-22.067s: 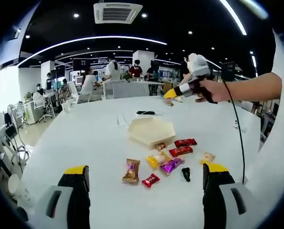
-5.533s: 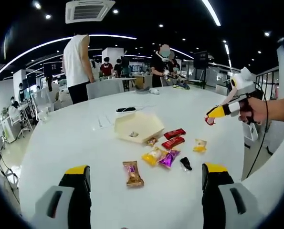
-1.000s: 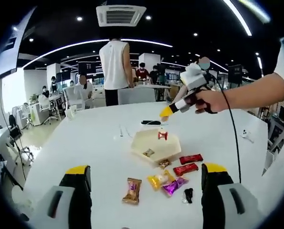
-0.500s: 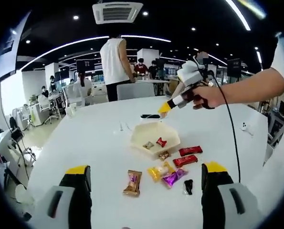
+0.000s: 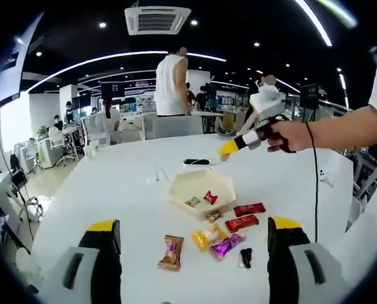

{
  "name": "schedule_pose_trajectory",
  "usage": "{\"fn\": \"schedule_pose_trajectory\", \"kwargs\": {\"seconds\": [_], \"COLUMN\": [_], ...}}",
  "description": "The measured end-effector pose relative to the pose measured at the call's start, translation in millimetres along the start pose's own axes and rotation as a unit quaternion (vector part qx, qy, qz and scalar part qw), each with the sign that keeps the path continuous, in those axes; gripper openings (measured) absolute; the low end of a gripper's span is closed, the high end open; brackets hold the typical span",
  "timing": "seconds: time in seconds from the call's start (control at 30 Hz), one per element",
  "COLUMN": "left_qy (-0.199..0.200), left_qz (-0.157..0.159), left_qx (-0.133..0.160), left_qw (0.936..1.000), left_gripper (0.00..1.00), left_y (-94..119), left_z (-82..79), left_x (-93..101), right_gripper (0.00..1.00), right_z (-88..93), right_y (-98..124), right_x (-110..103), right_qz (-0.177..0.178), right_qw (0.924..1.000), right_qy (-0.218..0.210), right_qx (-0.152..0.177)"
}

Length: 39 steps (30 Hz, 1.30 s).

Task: Place the target food into the container with the food tongs after gripping and lifting it, then release it inside without dropping or visibly crushing the food.

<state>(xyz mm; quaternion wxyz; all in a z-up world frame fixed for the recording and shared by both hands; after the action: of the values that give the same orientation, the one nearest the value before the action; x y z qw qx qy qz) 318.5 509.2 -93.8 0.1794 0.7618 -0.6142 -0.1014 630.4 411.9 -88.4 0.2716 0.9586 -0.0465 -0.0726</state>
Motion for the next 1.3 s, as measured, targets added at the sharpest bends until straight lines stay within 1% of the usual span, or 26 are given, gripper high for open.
{"fn": "schedule_pose_trajectory", "kwargs": {"seconds": [0.03,0.07,0.13,0.17,0.2,0.23,0.3,0.33,0.37,0.4,0.47,0.5,0.53,0.57,0.63,0.7,0.8,0.83,0.9,1.03,1.1,1.13,1.17,1.2,1.23,1.3], "left_qy": [0.000,-0.002,-0.008,-0.012,-0.013,-0.014,-0.022,-0.028,-0.029,-0.029,-0.034,-0.039,-0.041,-0.044,-0.048,-0.051,-0.052,-0.053,-0.057,-0.056,-0.050,-0.050,-0.048,-0.047,-0.047,-0.046], "left_qz": [0.008,0.014,0.027,0.039,0.048,0.057,0.074,0.084,0.090,0.098,0.106,0.119,0.121,0.128,0.139,0.149,0.155,0.158,0.158,0.149,0.147,0.143,0.143,0.143,0.142,0.141], "left_qx": [0.000,0.000,0.001,0.003,0.005,0.004,-0.002,0.001,0.001,0.000,0.000,-0.001,-0.001,-0.001,-0.001,-0.002,0.002,0.000,0.001,-0.002,-0.005,-0.006,-0.007,-0.008,-0.010,-0.012], "left_qw": [1.0000,0.9999,0.9996,0.9992,0.9987,0.9983,0.9970,0.9961,0.9955,0.9948,0.9938,0.9922,0.9918,0.9908,0.9892,0.9876,0.9865,0.9860,0.9858,0.9873,0.9879,0.9884,0.9886,0.9886,0.9887,0.9888], "left_gripper": [0.97,0.97,0.97,0.97,0.97,0.97,0.97,0.97,0.97,0.97,0.97,0.97,0.97,0.97,0.97,0.97,0.98,0.98,0.98,0.97,0.97,0.97,0.97,0.97,0.97,0.97], "left_y": [-3.5,-5.7,-10.2,-13.4,-15.7,-18.2,-23.7,-27.5,-30.0,-34.2,-38.1,-42.6,-43.5,-45.9,-48.8,-50.9,-49.9,-49.7,-48.3,-44.5,-42.4,-40.1,-37.8,-37.2,-35.0,-34.7], "left_z": [-0.6,-1.3,-3.3,-5.2,-6.3,-7.3,-10.7,-13.3,-14.7,-17.1,-19.7,-23.5,-24.4,-26.9,-30.5,-33.4,-35.8,-35.7,-34.3,-26.4,-22.1,-19.2,-16.9,-16.2,-13.6,-12.4], "left_x": [-0.8,-1.0,-1.4,-1.6,-1.7,-2.2,-4.6,-6.5,-7.8,-10.7,-13.3,-16.3,-17.0,-19.3,-23.4,-28.8,-33.3,-35.7,-39.3,-45.3,-46.8,-47.7,-47.8,-47.6,-46.9,-46.8], "right_gripper": [0.24,0.24,0.24,0.24,0.24,0.24,0.24,0.24,0.24,0.24,0.24,0.24,0.24,0.24,0.24,0.24,0.24,0.24,0.24,0.24,0.24,0.24,0.24,0.24,0.24,0.24], "right_z": [1.4,1.7,3.0,5.3,7.1,8.2,9.9,12.5,14.2,17.9,22.2,28.3,29.8,35.1,43.8,49.8,56.5,59.4,63.2,70.4,73.3,76.3,78.7,79.7,84.7,90.5], "right_y": [8.5,14.5,25.0,28.5,35.4,40.9,49.3,56.4,60.3,66.3,71.1,77.6,78.7,81.7,87.2,91.6,97.7,100.6,104.0,109.1,113.5,116.1,117.4,117.9,121.2,125.2], "right_x": [-2.7,-9.5,-18.5,-21.7,-28.7,-32.6,-41.3,-46.4,-50.0,-58.6,-66.8,-75.1,-76.8,-82.4,-90.0,-99.4,-107.4,-109.1,-112.0,-114.4,-114.4,-115.1,-116.4,-117.1,-120.2,-123.6], "right_qz": [0.006,0.001,0.007,0.008,0.015,0.029,0.025,0.037,0.042,0.040,0.047,0.064,0.066,0.072,0.093,0.100,0.119,0.131,0.141,0.161,0.170,0.178,0.178,0.178,0.183,0.179], "right_qw": [0.9999,0.9999,0.9998,0.9997,0.9996,0.9990,0.9986,0.9978,0.9971,0.9967,0.9963,0.9951,0.9948,0.9935,0.9917,0.9908,0.9890,0.9873,0.9849,0.9829,0.9788,0.9774,0.9766,0.9767,0.9755,0.9744], "right_qy": [-0.003,-0.006,-0.011,-0.002,-0.004,-0.014,-0.022,-0.029,-0.034,-0.043,-0.045,-0.047,-0.049,-0.064,-0.070,-0.074,-0.074,-0.077,-0.086,-0.079,-0.098,-0.099,-0.109,-0.108,-0.109,-0.127], "right_qx": [0.009,0.012,0.016,0.024,0.024,0.031,0.041,0.046,0.052,0.056,0.056,0.059,0.060,0.061,0.055,0.053,0.048,0.047,0.051,0.043,0.059,0.059,0.052,0.053,0.054,0.052]}}
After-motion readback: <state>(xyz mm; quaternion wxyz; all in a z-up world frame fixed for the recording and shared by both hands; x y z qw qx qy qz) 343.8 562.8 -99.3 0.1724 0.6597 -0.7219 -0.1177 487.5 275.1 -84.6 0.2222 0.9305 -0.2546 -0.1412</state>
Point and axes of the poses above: the point that each gripper's makers call its tool centre point, and the gripper's own axes: y roughly backward along the fingers, x roughly to its right, z roughly out of its underside, the point moved 10 cm from there along y, roughly backward along the fingers, and after that the axes turned 2 degrees about y, right-handed, at the moved point
